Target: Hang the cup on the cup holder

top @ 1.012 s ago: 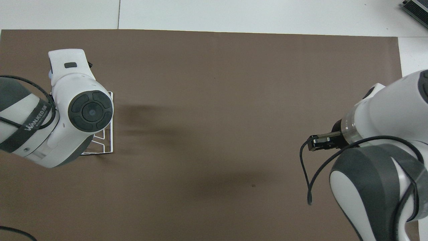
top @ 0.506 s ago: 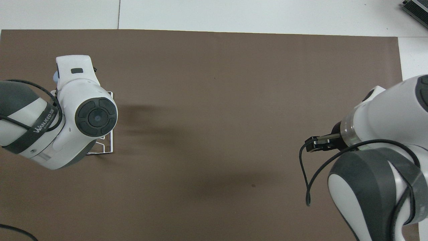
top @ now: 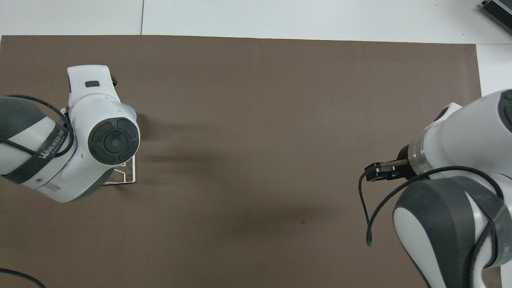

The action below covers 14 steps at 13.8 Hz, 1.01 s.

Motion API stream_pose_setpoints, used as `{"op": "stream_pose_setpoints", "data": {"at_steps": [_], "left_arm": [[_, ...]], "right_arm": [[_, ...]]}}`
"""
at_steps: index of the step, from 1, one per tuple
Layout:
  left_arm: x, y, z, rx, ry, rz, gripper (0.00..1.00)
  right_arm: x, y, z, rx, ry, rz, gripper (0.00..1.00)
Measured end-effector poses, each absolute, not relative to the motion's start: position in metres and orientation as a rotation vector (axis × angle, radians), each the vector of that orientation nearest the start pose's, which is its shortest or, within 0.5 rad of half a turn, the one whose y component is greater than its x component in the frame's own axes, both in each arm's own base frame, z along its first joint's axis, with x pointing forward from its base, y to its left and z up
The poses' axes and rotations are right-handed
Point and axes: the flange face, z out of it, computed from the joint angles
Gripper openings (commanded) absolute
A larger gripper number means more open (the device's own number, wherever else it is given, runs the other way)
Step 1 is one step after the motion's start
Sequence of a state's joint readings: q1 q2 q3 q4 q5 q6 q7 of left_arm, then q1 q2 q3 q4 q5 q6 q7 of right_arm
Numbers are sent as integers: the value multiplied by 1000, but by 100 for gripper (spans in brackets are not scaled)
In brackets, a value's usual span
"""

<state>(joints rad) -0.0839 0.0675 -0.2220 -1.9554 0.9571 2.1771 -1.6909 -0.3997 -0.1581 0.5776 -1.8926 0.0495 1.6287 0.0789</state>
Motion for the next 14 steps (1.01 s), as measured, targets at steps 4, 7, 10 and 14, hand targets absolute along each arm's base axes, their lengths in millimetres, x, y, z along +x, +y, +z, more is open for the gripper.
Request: {"op": "stream_pose_setpoints", "data": {"at_steps": [4,7,10,14], "left_arm": [[582,-154,484,-2475,-1170,-975,100],[587,-161,503,-2610,-1209,-847,100],[584,-164,522,-2779,-1135,-701,100],[560,-157,558,-2968,-846,-507,100]], "right_arm": [[494,110,547,-3185,-130,200,83],[494,110,547,-3185,-130,200,83],[494,110,547,-3185,-130,199,83],[494,110,547,-3185,-129,199,84]]}}
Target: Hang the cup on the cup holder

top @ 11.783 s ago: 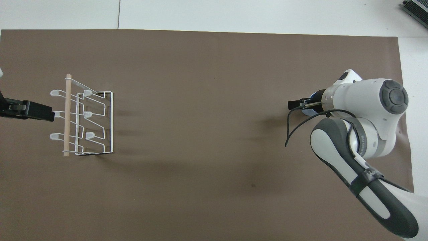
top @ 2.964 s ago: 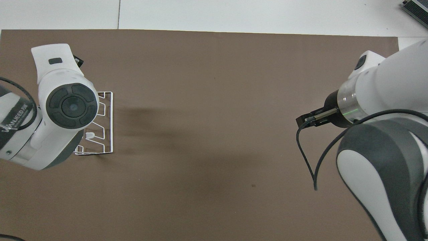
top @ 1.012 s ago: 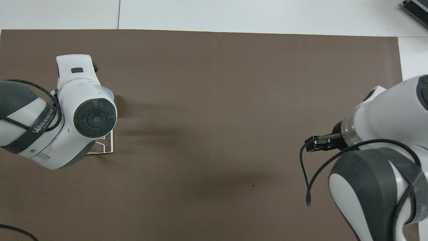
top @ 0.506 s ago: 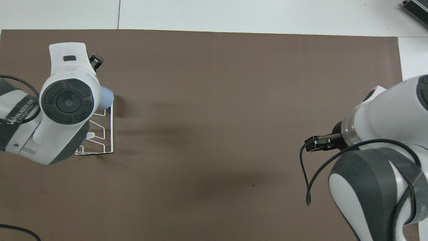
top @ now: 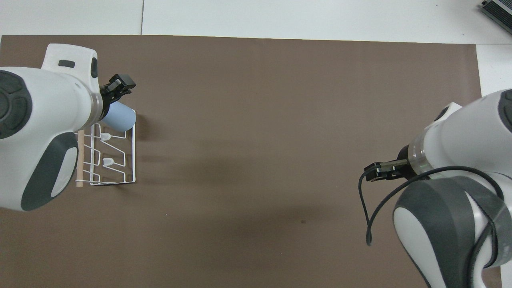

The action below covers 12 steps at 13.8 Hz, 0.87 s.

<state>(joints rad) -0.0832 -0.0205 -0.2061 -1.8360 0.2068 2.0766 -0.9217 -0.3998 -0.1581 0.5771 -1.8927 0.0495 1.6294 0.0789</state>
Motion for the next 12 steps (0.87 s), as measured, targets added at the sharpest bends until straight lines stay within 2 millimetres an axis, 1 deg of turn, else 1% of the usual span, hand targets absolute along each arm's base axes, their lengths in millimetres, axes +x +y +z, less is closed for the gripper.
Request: {"op": "stream_pose_setpoints", "data": {"at_steps": [2,3,5,6,9,10,12], "left_arm": [[548,-146,575,-3032,-676,-407,100],[544,-141,582,-3050,-560,-365,100],[541,-135,591,-3074,-302,-307,100],[540,-133,594,-3074,-207,-280,100],[536,-123,595,-3060,-14,-184,100],[535,-116,598,-3057,49,-149,100],[533,-103,613,-3073,112,-103,100]], "right_arm": [[495,109,547,-3185,-127,199,84],[495,109,547,-3185,-127,198,84],[495,109,547,-3185,-126,198,86],[495,109,547,-3185,-126,198,86],[495,109,547,-3185,-126,197,86],[495,109,547,-3185,-126,197,86],[495,109,547,-3185,-126,197,86]]}}
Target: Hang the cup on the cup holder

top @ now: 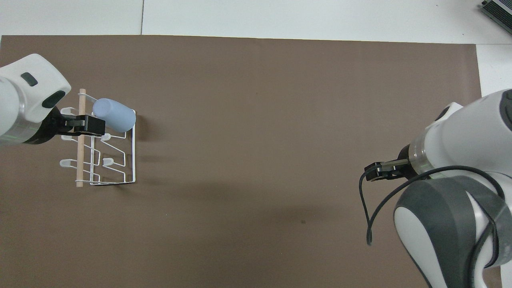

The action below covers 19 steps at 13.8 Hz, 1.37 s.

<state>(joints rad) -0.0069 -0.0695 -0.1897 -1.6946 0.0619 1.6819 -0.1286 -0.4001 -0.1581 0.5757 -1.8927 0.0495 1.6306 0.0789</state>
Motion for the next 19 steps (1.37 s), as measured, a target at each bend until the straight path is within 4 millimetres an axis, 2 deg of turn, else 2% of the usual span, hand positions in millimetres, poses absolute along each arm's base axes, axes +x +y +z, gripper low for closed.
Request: {"op": "stream_pose_setpoints", "data": {"at_steps": [2,4,8,10,14,19], "left_arm": [[531,-90,630,-3098,119,-79,100],[529,-86,640,-3107,117,-92,100],[525,-94,644,-3109,138,-102,100],[527,-89,645,-3136,118,-110,100],[533,-51,651,-3169,86,-133,100],[534,-34,652,-3166,140,-132,100]], "right_arm": [[495,107,548,-3185,-121,197,86],[496,105,548,-3185,-115,197,86],[496,104,548,-3185,-112,197,86],[496,104,548,-3185,-112,197,86],[496,104,548,-3185,-112,197,86],[496,104,548,-3185,-112,197,86]]}}
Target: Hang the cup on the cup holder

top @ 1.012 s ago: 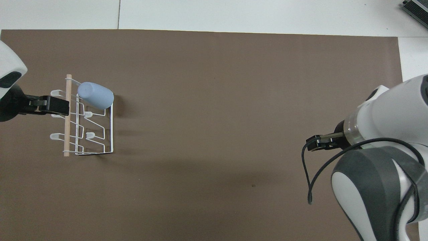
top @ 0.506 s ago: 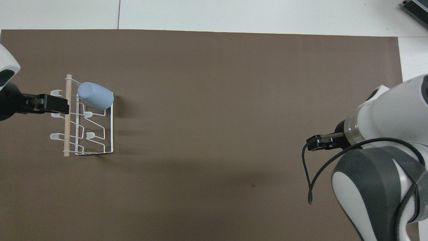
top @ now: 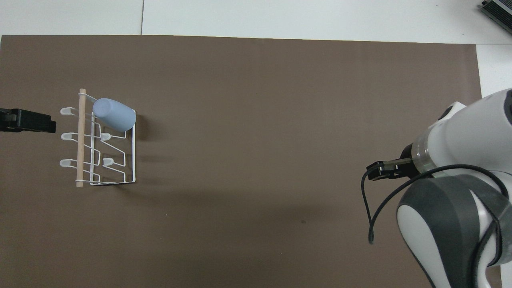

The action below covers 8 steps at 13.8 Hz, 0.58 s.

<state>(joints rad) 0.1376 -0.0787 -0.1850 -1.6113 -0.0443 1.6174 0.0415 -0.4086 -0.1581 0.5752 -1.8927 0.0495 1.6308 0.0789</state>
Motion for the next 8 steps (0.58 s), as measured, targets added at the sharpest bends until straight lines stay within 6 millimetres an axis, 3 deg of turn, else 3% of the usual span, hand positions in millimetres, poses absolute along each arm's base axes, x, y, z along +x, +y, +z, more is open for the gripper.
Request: {"op": "stream_pose_setpoints", "data": {"at_steps": [8], "left_arm": [[530,-27,644,-3169,131,-50,100]], "right_arm": [[496,104,548,-3185,-111,197,86]]}}
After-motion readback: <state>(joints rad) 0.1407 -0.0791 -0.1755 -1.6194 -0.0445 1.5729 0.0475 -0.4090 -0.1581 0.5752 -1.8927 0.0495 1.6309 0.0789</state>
